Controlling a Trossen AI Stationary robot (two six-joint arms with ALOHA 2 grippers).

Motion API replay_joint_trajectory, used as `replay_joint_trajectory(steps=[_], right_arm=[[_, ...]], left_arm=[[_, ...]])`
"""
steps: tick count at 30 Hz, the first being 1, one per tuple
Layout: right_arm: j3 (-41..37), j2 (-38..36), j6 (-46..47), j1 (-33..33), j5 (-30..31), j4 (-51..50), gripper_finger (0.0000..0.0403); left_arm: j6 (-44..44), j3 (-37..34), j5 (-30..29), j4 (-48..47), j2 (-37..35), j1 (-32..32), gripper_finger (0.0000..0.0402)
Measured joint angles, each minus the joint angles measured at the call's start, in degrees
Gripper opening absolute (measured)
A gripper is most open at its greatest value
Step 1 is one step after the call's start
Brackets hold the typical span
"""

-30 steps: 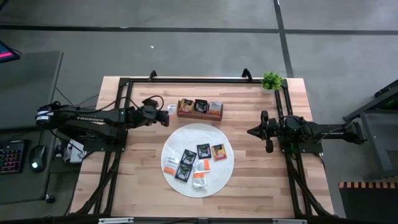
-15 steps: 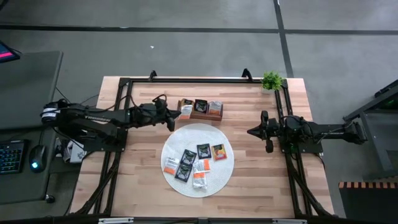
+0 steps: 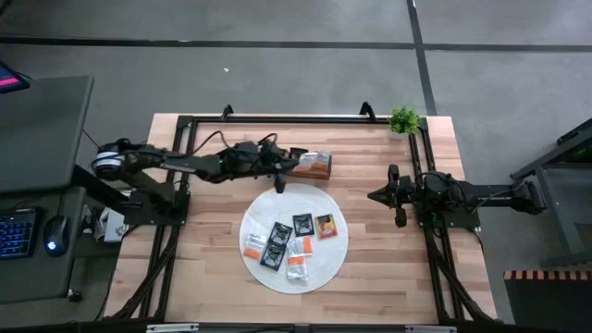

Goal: Pick & Place Tea
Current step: Put the white tea bag into the right section of the wooden organizer

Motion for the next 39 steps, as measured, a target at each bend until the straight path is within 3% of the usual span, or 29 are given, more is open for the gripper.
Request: replay_joint_trajectory(steps=[7,13,39], right_arm=[[0.0,0.04,0.01,0.01,0.0,0.0,0.0012],[0.0,0.04,-0.01,0.02,0.0,0.0,0.0012],[0.0,0.04,-0.01,0.01,0.02,0.0,0.0012]], left_arm=[[2.15,10.6,5.31,0.21,9.71,2.24,0.0],[1.75,14.69,5.59,-0.09,14.73,2.84,0.0],[-7.82,15.08,5.3,1.38,24.55,7.04,0.0]])
